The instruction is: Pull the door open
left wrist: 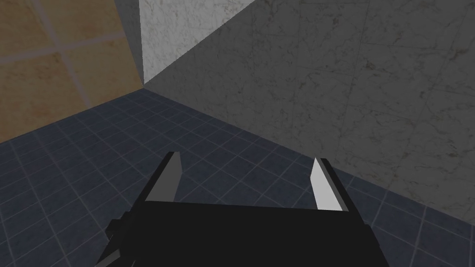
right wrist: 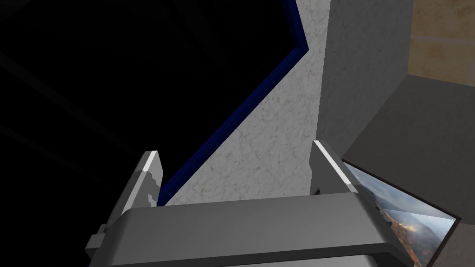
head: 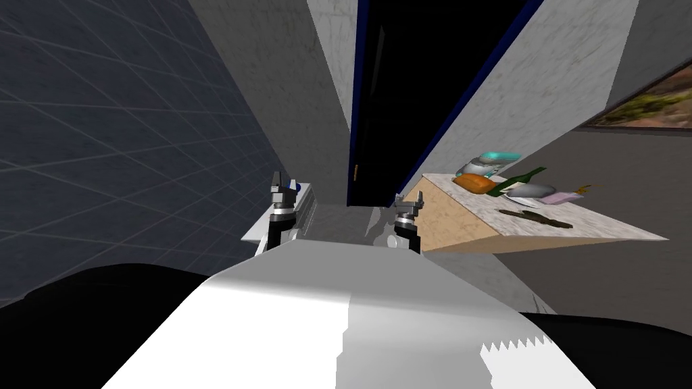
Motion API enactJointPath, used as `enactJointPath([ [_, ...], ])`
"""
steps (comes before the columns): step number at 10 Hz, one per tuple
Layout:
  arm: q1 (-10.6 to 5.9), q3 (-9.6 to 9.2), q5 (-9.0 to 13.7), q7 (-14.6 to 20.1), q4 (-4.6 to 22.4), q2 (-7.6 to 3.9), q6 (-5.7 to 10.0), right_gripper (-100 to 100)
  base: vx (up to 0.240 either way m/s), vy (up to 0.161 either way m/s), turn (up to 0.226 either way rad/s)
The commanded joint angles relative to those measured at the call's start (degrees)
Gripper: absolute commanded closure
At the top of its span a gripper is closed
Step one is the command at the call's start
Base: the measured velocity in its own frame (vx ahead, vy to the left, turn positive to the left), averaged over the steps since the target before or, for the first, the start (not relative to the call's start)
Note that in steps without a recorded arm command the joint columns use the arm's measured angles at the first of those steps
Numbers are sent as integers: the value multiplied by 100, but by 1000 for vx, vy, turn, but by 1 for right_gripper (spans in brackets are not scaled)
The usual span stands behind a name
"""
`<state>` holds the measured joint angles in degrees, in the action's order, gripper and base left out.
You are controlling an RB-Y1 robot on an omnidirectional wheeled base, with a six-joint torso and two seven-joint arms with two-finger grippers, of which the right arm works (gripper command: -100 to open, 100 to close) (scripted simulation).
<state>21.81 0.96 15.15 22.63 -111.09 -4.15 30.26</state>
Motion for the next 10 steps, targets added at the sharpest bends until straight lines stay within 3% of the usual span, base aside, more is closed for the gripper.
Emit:
enactJointPath([
  [1,-88,-23,105,174,223,-13,43,-100,100,13,140],
  [4,-260,-55,308,505,712,-68,177,-100,98,15,120],
  [5,-260,-55,308,505,712,-68,177,-100,65,2,66],
  [10,-560,-111,662,1082,1565,-148,410,-100,86,-3,122],
])
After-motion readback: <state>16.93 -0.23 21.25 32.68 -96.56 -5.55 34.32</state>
